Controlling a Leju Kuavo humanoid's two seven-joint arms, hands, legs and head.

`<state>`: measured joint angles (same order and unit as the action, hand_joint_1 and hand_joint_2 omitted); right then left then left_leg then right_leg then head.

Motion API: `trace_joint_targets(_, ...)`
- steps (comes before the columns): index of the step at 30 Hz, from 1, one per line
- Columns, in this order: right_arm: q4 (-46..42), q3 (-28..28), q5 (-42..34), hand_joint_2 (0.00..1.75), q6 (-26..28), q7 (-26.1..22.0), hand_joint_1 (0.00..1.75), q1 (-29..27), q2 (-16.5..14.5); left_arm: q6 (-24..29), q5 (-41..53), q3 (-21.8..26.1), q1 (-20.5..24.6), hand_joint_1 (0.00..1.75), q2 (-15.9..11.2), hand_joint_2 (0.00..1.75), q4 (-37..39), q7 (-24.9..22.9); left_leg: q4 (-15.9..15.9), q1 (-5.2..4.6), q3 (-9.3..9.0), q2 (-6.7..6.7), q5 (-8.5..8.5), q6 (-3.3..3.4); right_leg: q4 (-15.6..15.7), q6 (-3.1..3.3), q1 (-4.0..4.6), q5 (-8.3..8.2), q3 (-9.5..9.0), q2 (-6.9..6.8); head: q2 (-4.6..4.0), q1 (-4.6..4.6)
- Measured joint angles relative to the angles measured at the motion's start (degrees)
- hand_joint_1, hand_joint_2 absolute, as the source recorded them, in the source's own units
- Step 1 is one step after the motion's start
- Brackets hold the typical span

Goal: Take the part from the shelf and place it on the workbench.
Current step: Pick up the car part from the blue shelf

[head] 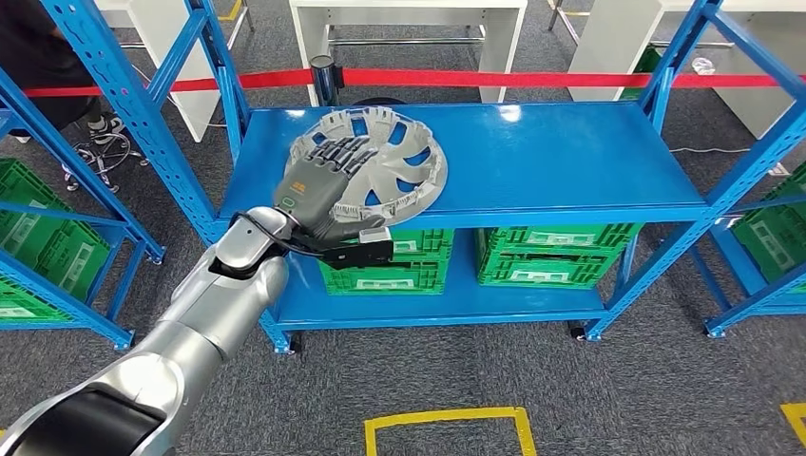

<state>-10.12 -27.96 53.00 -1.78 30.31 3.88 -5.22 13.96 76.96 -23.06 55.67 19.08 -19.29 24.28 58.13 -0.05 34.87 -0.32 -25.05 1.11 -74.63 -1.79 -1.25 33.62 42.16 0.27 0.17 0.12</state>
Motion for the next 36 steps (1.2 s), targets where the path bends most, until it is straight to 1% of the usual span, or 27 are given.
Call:
trace_joint_targets(1, 0.0, 0.0, 0.08, 1.75, -0.01, -0.04, 0.0, -0.09, 0.02, -0.01, -0.15, -0.14, -0.1, 0.0, -0.01, 0.0, 0.03, -0.08, 0.16, 0.03, -0.1, -0.04, -0.25, -0.05, 0.02, -0.11, -0.04, -1.04, 0.52, -0.01, 0.0, 0.0)
trace_joint_targets(2, 0.0, 0.0, 0.17, 1.75, -0.01, -0.09, 0.0, -0.14, 0.05, -0.01, -0.33, -0.28, -0.17, 0.0, -0.02, 0.0, 0.04, -0.16, 0.39, 0.09, -0.24, -0.08, -0.55, -0.19, 2.21, -0.19, -0.12, -3.02, -0.08, -0.03, 0.0, 0.01)
trace_joint_targets(3, 0.0, 0.0, 0.27, 1.75, -0.01, -0.18, 0.0, -0.17, 0.09, -0.01, -0.5, -0.4, -0.19, 0.0, -0.03, 0.0, 0.03, -0.22, 0.71, 0.18, -0.41, -0.12, -0.94, -0.41, 6.06, -0.26, -0.23, -5.38, -1.6, -0.1, 0.0, 0.01)
trace_joint_targets(4, 0.0, 0.0, 0.34, 1.75, -0.02, -0.22, 0.0, -0.13, 0.11, -0.02, -0.61, -0.49, -0.18, 0.0, -0.05, 0.0, 0.02, -0.26, 1.05, 0.14, -0.5, -0.14, -1.36, -0.74, 9.72, -0.23, -0.22, -6.92, -3.21, -0.15, 0.0, 0.02)
trace_joint_targets(5, 0.0, 0.0, 0.37, 1.75, -0.02, -0.23, 0.0, -0.07, 0.12, -0.02, -0.66, -0.51, -0.16, 0.0, -0.08, 0.0, 0.02, -0.27, 1.36, 0.06, -0.51, -0.16, -1.73, -1.1, 12.41, 0.05, -0.21, -7.79, -4.49, -0.14, 0.0, 0.02)
trace_joint_targets(6, 0.01, 0.0, 0.39, 1.75, -0.04, -0.22, 0.0, -0.03, 0.11, -0.02, -0.69, -0.54, -0.16, 0.0, -0.11, 0.0, 0.01, -0.29, 1.55, -0.04, -0.51, -0.17, -2.01, -1.46, 13.87, 0.42, -0.16, -7.93, -5.22, -0.11, 0.0, 0.01)
trace_joint_targets(9, 0.02, -0.01, 0.59, 1.75, -0.14, -0.13, 0.0, -0.09, 0.1, -0.02, -1.04, -0.81, -0.18, 0.0, -0.24, 0.0, -0.01, -0.65, 1.51, -0.1, -0.72, -0.18, -2.42, -2.41, 14.2, 1.84, -0.04, -7.44, -5.73, 0.03, 0.0, 0.02)
trace_joint_targets(11, 0.01, -0.02, 0.89, 1.75, -0.27, -0.22, 0.0, -0.14, 0.14, 0.0, -1.78, -1.19, -0.12, 0.0, -0.45, 0.0, -0.04, -1.08, 3.56, 0.01, 0.03, -0.07, -3.58, -3.06, 14.45, 2.67, -0.19, -7.2, -6.37, 0.03, 0.0, -0.06)
trace_joint_targets(12, 0.0, -0.02, 1.04, 1.75, -0.37, -0.27, 0.0, -0.13, 0.16, 0.02, -2.2, -1.5, -0.11, 0.0, -0.66, 0.0, -0.04, -1.21, 6.31, 0.09, 1.4, 0.0, -4.72, -3.31, 14.53, 2.99, -0.25, -7.04, -6.7, 0.01, 0.0, -0.1)
trace_joint_targets(14, 0.01, -0.02, 1.37, 1.75, -0.62, -0.3, 0.0, -0.08, 0.2, 0.08, -2.98, -2.28, -0.33, 0.0, -1.21, 0.0, 0.02, -1.32, 13.78, 0.19, 5.67, 0.04, -7.19, -3.65, 14.54, 3.36, -0.19, -6.61, -7.14, 0.03, 0.0, -0.15)
trace_joint_targets(15, 0.01, -0.02, 1.5, 1.75, -0.72, -0.3, 0.0, -0.1, 0.19, 0.11, -3.31, -2.64, -0.56, 0.0, -1.51, 0.0, 0.07, -1.33, 16.51, 0.22, 7.52, 0.04, -7.59, -3.67, 14.54, 3.43, -0.14, -6.38, -7.38, 0.07, 0.0, -0.16)
trace_joint_targets(16, 0.01, -0.02, 1.59, 1.75, -0.81, -0.3, 0.0, -0.14, 0.19, 0.15, -3.57, -2.95, -0.76, 0.0, -1.76, 0.0, 0.11, -1.34, 17.21, 0.2, 8.42, 0.04, -6.94, -3.56, 14.54, 3.43, -0.08, -6.12, -7.66, 0.12, 0.0, -0.16)
trace_joint_targets(17, 0.02, -0.02, 1.63, 1.75, -0.84, -0.3, 0.0, -0.2, 0.19, 0.18, -3.79, -3.22, -0.88, 0.0, -1.97, 0.0, 0.13, -1.35, 15.69, 0.16, 8.17, 0.03, -5.28, -3.3, 14.54, 3.39, -0.02, -5.86, -8.02, 0.18, 0.0, -0.16)
trace_joint_targets(19, 0.02, -0.02, 1.66, 1.75, -0.81, -0.3, 0.0, -0.26, 0.13, 0.26, -4.04, -3.65, -0.85, 0.0, -2.2, 0.0, 0.09, -1.37, 8.16, -0.19, 5.14, 0.02, -0.95, -2.26, 14.58, 3.18, 0.1, -5.28, -8.85, 0.21, 0.0, -0.13)
trace_joint_targets(20, 0.02, -0.03, 1.67, 1.75, -0.79, -0.3, 0.0, -0.2, 0.08, 0.31, -4.11, -3.78, -0.79, 0.0, -2.26, 0.0, 0.05, -1.36, 4.64, -0.43, 3.46, 0.07, 0.28, -1.76, 14.61, 2.95, 0.16, -4.99, -9.13, 0.22, 0.0, -0.14)
trace_joint_targets(21, 0.02, -0.03, 1.67, 1.75, -0.78, -0.3, 0.0, -0.11, 0.02, 0.35, -4.15, -3.87, -0.73, 0.0, -2.3, 0.0, 0.02, -1.35, 2.25, -0.71, 2.29, 0.11, 0.79, -1.33, 14.76, 2.64, 0.14, -4.79, -9.33, 0.21, 0.0, -0.12)
trace_joint_targets(24, 0.02, -0.05, 1.68, 1.75, -0.77, -0.29, 0.0, -0.02, -0.02, 0.4, -4.21, -4.28, -0.72, 0.0, -2.35, 0.0, -0.04, -1.41, 0.25, -0.8, 0.89, 0.05, 0.39, -0.55, 14.5, 1.61, 0.07, -5.22, -9.71, 0.13, -0.01, -0.09)
trace_joint_targets(25, 0.02, -0.05, 1.67, 1.75, -0.75, -0.29, 0.0, -0.05, -0.01, 0.41, -4.24, -4.47, -0.69, 0.0, -2.37, 0.0, -0.07, -1.45, -0.14, -0.61, 0.3, 0.0, 0.34, -0.25, 13.81, 1.38, 0.1, -5.13, -9.66, 0.08, -0.01, -0.1)
trace_joint_targets(26, 0.02, -0.06, 1.67, 1.75, -0.73, -0.28, 0.0, -0.04, 0.0, 0.43, -4.25, -4.63, -0.61, 0.0, -2.35, 0.0, -0.1, -1.49, -0.37, -0.44, -0.35, -0.04, 0.26, 0.02, 12.56, 1.18, 0.11, -4.49, -9.1, 0.03, 0.0, -0.03)
trace_joint_targets(28, 0.02, -0.07, 1.67, 1.75, -0.67, -0.23, 0.0, 0.1, 0.01, 0.45, -4.27, -4.81, -0.52, 0.0, -2.3, 0.0, -0.11, -1.52, -0.59, -0.3, -1.04, -0.02, -0.05, 0.44, 7.28, 0.77, 0.09, -2.01, -6.15, -0.03, 0.0, 0.1)
trace_joint_targets(29, 0.02, -0.07, 1.67, 1.75, -0.65, -0.18, 0.0, 0.13, 0.01, 0.46, -4.27, -4.91, -0.61, 0.0, -2.26, 0.0, -0.08, -1.55, -0.56, -0.31, -1.17, -0.02, -0.27, 0.54, 3.93, 0.55, 0.07, -0.75, -3.92, -0.03, 0.0, 0.17)
trace_joint_targets(30, 0.02, -0.07, 1.67, 1.75, -0.6, -0.14, 0.0, 0.08, 0.02, 0.46, -4.27, -5.03, -0.79, 0.0, -2.25, 0.0, -0.04, -1.62, -0.51, -0.31, -1.33, -0.04, -0.53, 0.55, 1.32, 0.35, 0.04, -0.13, -1.88, -0.04, 0.0, 0.18)
trace_joint_targets(31, 0.02, -0.08, 1.67, 1.75, -0.54, -0.11, 0.0, -0.03, 0.04, 0.46, -4.27, -5.15, -0.98, 0.0, -2.25, 0.0, 0.01, -1.73, -0.43, -0.29, -1.53, -0.08, -0.83, 0.49, 0.29, 0.19, 0.0, -0.48, -0.56, -0.04, 0.0, 0.18)
trace_joint_targets(32, 0.02, -0.08, 1.68, 1.75, -0.49, -0.1, 0.0, -0.14, 0.07, 0.46, -4.28, -5.26, -1.14, 0.0, -2.25, 0.0, 0.03, -1.87, -0.32, -0.23, -1.81, -0.13, -1.18, 0.36, 1.37, 0.04, -0.07, -1.98, -0.28, -0.05, -0.01, 0.19)
trace_joint_targets(34, 0.02, -0.09, 1.82, 1.75, -0.45, -0.1, 0.0, -0.26, 0.14, 0.46, -4.42, -5.48, -1.26, 0.0, -2.25, 0.0, 0.02, -2.14, 0.03, -0.07, -2.46, -0.17, -2.05, -0.13, 8.34, -0.1, -0.25, -6.82, -2.4, -0.13, -0.01, 0.19)
trace_joint_targets(35, 0.03, -0.09, 1.91, 1.75, -0.45, -0.1, 0.0, -0.21, 0.16, 0.46, -4.6, -5.64, -1.26, 0.0, -2.27, 0.0, 0.02, -2.24, 0.26, -0.07, -2.68, -0.17, -2.48, -0.49, 11.77, 0.05, -0.16, -7.94, -3.61, -0.2, -0.01, 0.2)
trace_joint_targets(36, 0.03, -0.09, 2.0, 1.75, -0.45, -0.1, 0.0, -0.12, 0.17, 0.44, -4.84, -5.87, -1.25, 0.0, -2.3, 0.0, 0.0, -2.34, 0.41, -0.14, -2.74, -0.14, -2.87, -0.9, 13.97, 0.38, -0.05, -8.37, -4.52, -0.29, 0.0, 0.2)
